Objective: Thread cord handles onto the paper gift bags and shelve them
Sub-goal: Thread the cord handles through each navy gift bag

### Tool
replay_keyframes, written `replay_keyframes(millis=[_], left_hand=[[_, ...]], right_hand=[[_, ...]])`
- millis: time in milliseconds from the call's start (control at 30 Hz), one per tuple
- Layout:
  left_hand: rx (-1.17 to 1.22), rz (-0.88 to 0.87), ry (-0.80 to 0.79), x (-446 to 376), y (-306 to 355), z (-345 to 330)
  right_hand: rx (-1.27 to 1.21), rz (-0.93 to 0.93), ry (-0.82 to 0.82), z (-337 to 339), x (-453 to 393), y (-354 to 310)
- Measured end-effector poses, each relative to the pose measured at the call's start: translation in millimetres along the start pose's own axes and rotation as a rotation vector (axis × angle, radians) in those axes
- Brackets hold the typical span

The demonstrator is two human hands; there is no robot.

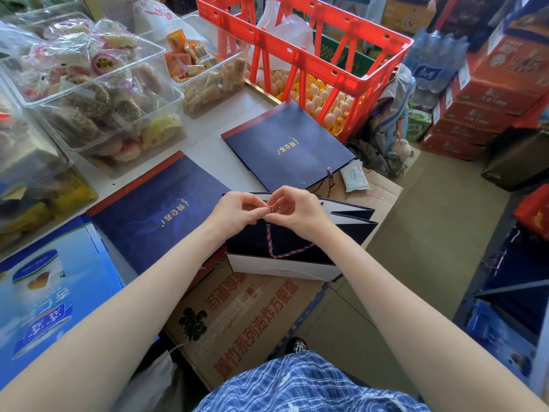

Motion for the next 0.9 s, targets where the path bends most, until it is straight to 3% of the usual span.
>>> replay_keyframes(millis=[300,367,467,533,633,900], left_hand=[[-0.261,-0.183,-0.019,-2,9,-4],[-0.301,-0.257,0.085,4,13,-2],[-0.267,-0.380,0.385,26,22,6],[-0.352,-0.306,0.395,34,13,2],[-0.412,-0.065,0.215,31,-8,-12],[-0.261,0.151,0.263,12,-10,-23]], right_hand=[[-0.015,0.024,-0.006,7,-5,4],[-0.003,0.036,-0.004,7,-5,4],[0.031,0.016,0.058,11,-7,7],[0.033,-0.012,0.082,13,-8,11],[0.011,-0.004,0.059,9,-9,11],[-0.030,0.026,0.070,12,-7,13]])
Point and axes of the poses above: each hand's wrist, its own x-axis away from the middle knuckle, its own z-axis out of the back of the hand, y = z × x, the point moved 6 cm from there along -x, towards the middle knuckle, and after that the axes turned 2 degrees about y, right-handed, at the moved point
